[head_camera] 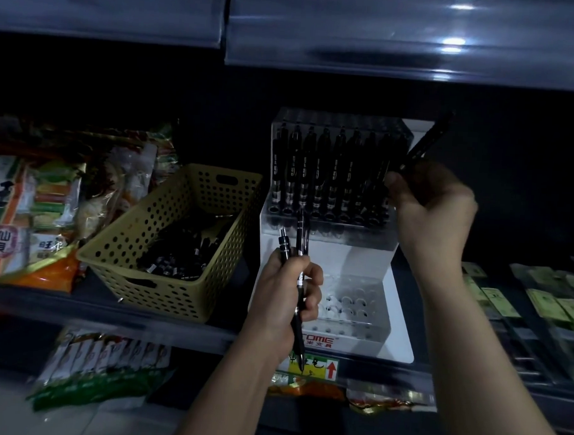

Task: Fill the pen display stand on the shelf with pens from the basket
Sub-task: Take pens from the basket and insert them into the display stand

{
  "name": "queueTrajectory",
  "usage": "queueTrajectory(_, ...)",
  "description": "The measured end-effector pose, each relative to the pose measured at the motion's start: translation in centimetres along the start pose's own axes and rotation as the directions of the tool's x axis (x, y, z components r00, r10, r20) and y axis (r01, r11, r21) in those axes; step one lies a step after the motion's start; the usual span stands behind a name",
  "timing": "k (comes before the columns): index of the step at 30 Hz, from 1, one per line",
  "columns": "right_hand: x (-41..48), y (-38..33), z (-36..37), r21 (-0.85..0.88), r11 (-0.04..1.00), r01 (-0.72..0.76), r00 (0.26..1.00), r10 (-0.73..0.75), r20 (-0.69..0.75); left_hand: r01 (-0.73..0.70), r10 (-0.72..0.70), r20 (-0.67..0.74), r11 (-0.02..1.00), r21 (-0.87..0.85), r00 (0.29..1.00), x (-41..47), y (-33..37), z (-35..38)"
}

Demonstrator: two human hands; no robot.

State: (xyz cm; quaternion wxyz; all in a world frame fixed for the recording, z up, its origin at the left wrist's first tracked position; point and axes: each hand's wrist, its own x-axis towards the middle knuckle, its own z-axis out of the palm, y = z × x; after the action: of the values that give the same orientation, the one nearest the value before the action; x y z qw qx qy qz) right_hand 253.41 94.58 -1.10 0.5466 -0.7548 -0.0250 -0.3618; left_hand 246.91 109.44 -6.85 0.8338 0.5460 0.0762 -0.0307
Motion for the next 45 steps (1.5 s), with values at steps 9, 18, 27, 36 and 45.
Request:
queueTrajectory(9, -0.6, 0.7, 1.0, -0.159, 0.98, 0.116, 0.99, -0.1, 0.105, -0.001, 0.001, -0.022, 1.0, -0.023, 1.0, -0.1, 0.2, -0.1)
queueTrajectory(18, -1.1, 0.8, 1.5, -0.282, 0.951, 0.129, 0.989, -0.102, 0.111, -0.007, 0.007, -0.023, 1.0, -0.012, 1.0, -0.2, 0.4, -0.2)
queueTrajectory(27, -1.0, 0.5, 1.3, -0.35, 0.926, 0.143, 0.987, -0.109, 0.116, -0.02, 0.02, -0.012, 1.0, -0.009, 1.0, -0.4, 0.5, -0.4)
queueTrajectory(36, -1.0, 0.8, 1.5, -0.359, 0.926, 0.114, 0.988, -0.066, 0.143, -0.058, 0.058, 0.007, 0.998, 0.014, 0.998, -0.4, 0.3, -0.6)
queueTrajectory(45, -1.6, -2.6, 0.4, -0.221, 0.972, 0.081, 0.968, -0.025, 0.248, -0.135, 0.135, 0.059, 0.991, 0.001, 0.989, -0.5, 0.1, -0.3)
